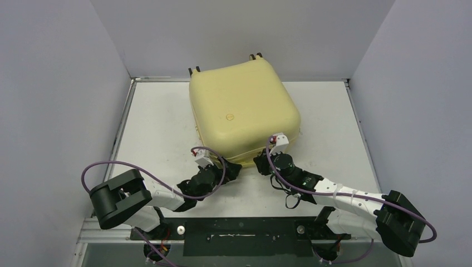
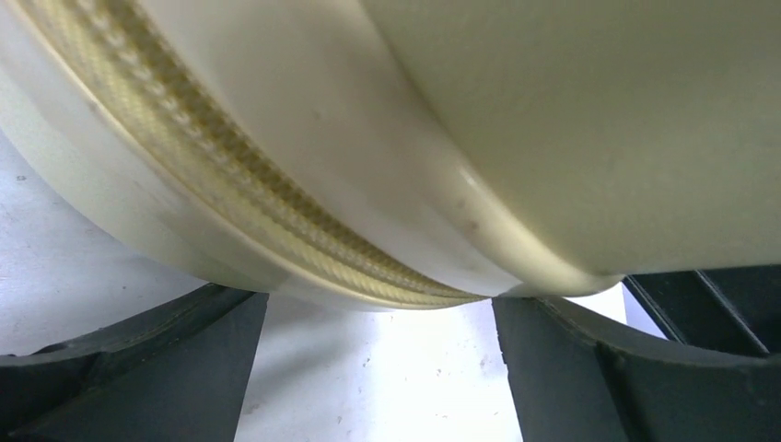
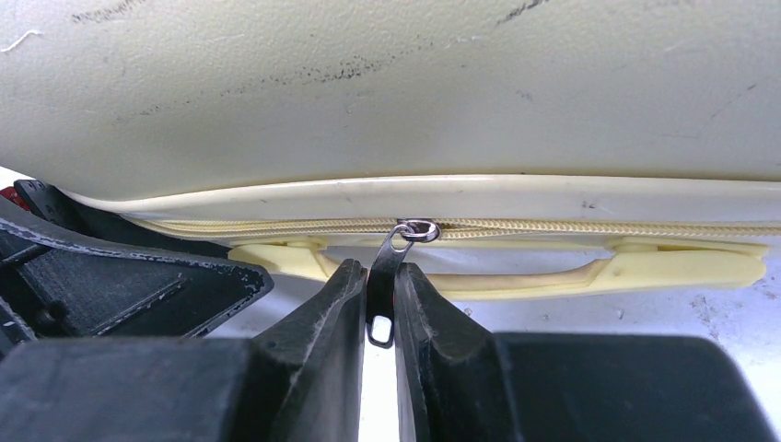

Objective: Pack the luggage
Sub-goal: Zip the luggage at the center of the board.

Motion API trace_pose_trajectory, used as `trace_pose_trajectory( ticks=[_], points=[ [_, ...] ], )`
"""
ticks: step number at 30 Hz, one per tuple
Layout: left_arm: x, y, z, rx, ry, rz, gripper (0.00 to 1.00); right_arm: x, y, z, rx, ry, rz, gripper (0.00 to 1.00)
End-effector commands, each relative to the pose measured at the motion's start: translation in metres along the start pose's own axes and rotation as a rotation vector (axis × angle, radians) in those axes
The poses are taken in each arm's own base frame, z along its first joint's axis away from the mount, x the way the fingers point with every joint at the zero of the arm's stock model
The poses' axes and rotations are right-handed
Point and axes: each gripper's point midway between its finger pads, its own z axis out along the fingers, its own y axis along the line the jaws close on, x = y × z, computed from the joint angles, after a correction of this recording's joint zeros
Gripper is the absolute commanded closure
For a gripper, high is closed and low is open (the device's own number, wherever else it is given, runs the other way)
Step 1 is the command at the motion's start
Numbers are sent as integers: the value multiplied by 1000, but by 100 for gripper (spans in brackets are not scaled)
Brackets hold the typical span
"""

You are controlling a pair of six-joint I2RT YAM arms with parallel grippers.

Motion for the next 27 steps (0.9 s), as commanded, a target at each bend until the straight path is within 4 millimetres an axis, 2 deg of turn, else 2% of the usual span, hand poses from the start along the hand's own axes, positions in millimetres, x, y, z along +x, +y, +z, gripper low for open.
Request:
trace_pose_trajectory(
  ticks=[1, 3, 6, 13, 18, 20, 25, 27],
  points=[
    [-28, -47, 1, 137, -97, -88, 8, -15, 8, 0, -9, -28, -8, 100],
    [-29, -53, -4, 144, -108, -101, 6, -16, 9, 1, -15, -28, -7, 100],
    [-27, -55, -1, 101, -118, -92, 4, -14, 14, 4, -32, -26, 2, 100],
    [-24, -48, 21, -4, -155, -145, 3, -11, 37, 9, -104, -17, 3, 100],
    [-21, -58, 39, -22, -166, -159, 3, -8, 41, 9, -122, -11, -1, 100],
    [-17, -52, 47, -62, -173, -144, 3, -6, 42, 7, -126, -9, 0, 100],
    [-17, -40, 56, -115, -218, -142, 31, 0, 33, 2, -93, 3, -2, 100],
    [-18, -30, 54, -143, -229, -125, 49, -2, 18, -2, -14, 0, 3, 100]
  ],
)
